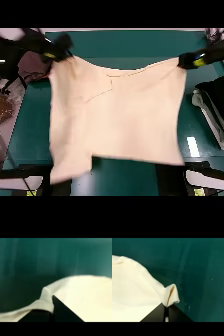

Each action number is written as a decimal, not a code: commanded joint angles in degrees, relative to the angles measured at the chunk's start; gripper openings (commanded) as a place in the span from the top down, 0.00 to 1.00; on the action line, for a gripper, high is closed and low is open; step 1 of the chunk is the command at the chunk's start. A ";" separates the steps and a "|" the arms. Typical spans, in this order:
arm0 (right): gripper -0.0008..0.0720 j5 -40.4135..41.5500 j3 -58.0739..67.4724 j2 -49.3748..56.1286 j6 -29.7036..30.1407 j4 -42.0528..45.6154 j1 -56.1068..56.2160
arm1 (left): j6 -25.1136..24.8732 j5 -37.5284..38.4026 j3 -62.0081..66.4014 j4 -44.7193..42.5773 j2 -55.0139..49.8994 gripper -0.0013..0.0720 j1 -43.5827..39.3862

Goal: Fold the shirts.

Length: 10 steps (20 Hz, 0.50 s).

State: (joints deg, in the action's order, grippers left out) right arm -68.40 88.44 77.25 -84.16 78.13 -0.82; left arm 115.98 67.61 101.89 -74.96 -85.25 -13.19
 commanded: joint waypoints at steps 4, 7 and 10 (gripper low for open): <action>0.95 12.15 -6.23 18.36 0.98 -0.17 -2.43 | -3.54 -9.79 -1.60 -0.35 -17.27 0.95 0.04; 0.95 12.24 -6.23 18.97 1.36 -0.61 -5.88 | -3.52 -15.04 -1.40 -2.67 -17.33 0.95 1.27; 0.95 12.39 -6.23 17.14 1.77 -0.61 -8.50 | -2.27 -15.72 -1.40 -1.77 -17.33 0.95 4.48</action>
State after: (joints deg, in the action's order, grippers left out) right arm -56.66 82.48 94.41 -82.81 77.34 -6.96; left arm 112.86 54.59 100.49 -76.49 -101.75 -10.85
